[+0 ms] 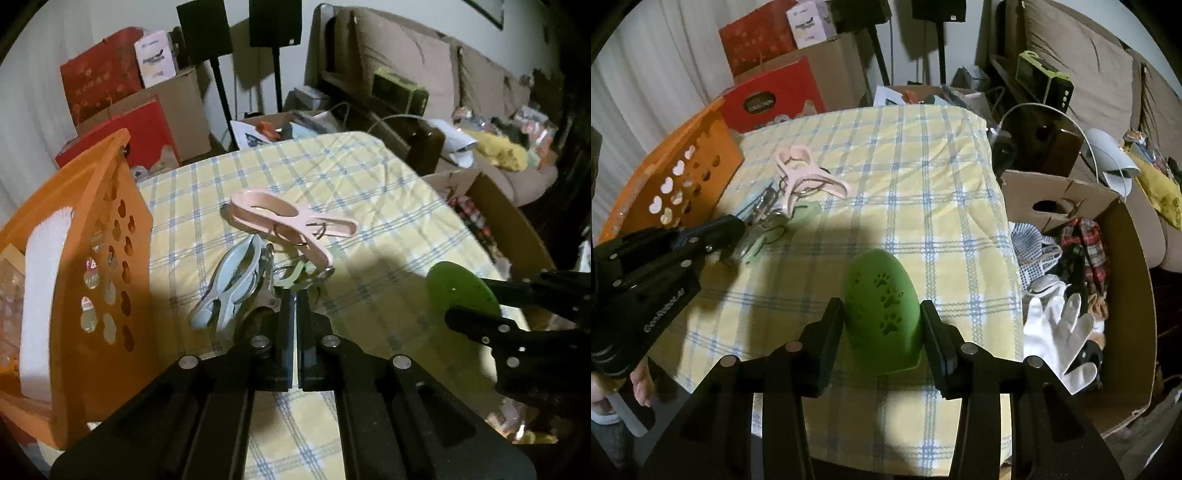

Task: Organize objects
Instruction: 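Move the left tool to the silver metal clip while the right tool holds the green object, then close the left tool on the silver metal clip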

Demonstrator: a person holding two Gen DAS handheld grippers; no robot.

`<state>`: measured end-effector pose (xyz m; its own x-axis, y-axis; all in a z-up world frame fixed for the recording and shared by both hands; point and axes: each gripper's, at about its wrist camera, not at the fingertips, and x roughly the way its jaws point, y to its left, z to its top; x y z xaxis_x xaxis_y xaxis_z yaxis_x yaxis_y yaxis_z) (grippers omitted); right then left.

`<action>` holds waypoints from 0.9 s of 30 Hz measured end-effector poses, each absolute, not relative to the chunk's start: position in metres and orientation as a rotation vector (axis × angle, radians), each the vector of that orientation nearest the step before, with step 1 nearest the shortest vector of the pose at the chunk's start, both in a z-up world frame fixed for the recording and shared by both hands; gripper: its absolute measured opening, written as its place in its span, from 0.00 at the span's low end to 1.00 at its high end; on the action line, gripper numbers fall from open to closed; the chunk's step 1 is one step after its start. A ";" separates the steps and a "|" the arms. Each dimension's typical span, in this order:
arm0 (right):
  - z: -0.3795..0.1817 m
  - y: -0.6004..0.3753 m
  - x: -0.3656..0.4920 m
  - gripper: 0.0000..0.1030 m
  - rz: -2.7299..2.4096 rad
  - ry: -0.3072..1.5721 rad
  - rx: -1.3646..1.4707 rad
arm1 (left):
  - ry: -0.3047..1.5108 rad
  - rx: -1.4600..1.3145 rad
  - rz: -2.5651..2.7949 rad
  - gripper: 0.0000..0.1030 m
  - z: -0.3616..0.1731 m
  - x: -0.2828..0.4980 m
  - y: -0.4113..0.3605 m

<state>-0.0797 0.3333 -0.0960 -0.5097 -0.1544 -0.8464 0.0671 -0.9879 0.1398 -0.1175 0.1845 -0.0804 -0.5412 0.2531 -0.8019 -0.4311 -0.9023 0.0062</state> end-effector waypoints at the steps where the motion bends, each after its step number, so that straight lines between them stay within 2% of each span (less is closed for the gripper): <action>1: -0.094 0.334 -0.079 0.41 -2.619 -0.143 1.477 | 0.281 -1.220 2.442 0.01 -0.078 -0.117 0.183; 4: -0.088 0.335 -0.077 0.41 -2.614 -0.174 1.463 | 0.315 -1.214 2.432 0.02 -0.076 -0.117 0.184; 6: -0.087 0.335 -0.075 0.41 -2.606 -0.187 1.460 | 0.320 -1.232 2.428 0.07 -0.078 -0.120 0.186; 8: -0.087 0.334 -0.074 0.41 -2.597 -0.195 1.456 | 0.317 -1.248 2.421 0.32 -0.080 -0.123 0.188; 10: -0.088 0.332 -0.073 0.41 -2.587 -0.196 1.460 | 0.327 -1.243 2.424 0.45 -0.083 -0.125 0.191; 12: -0.089 0.332 -0.073 0.41 -2.584 -0.196 1.462 | 0.345 -1.248 2.419 0.46 -0.086 -0.128 0.195; 14: -0.089 0.332 -0.073 0.41 -2.581 -0.204 1.461 | 0.373 -1.262 2.411 0.54 -0.091 -0.131 0.199; 16: -0.089 0.333 -0.073 0.41 -2.581 -0.211 1.460 | 0.419 -1.264 2.411 0.58 -0.096 -0.134 0.203; 21: -0.089 0.334 -0.074 0.41 -2.578 -0.219 1.464 | 0.532 -1.246 2.437 0.59 -0.107 -0.137 0.211; 22: -0.090 0.335 -0.074 0.41 -2.577 -0.219 1.465 | 0.539 -1.240 2.439 0.52 -0.107 -0.137 0.211; 23: -0.090 0.334 -0.074 0.41 -2.577 -0.220 1.465 | 0.529 -1.239 2.430 0.30 -0.107 -0.137 0.211; 27: -0.092 0.334 -0.073 0.41 -2.573 -0.222 1.469 | 0.465 -1.257 2.397 0.27 -0.104 -0.136 0.206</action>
<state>-0.0730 0.3343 -0.0916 -0.5003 -0.2201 -0.8374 0.0732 -0.9744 0.2124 -0.1358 0.2062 -0.1037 -0.5204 0.1868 -0.8333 -0.4850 -0.8678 0.1083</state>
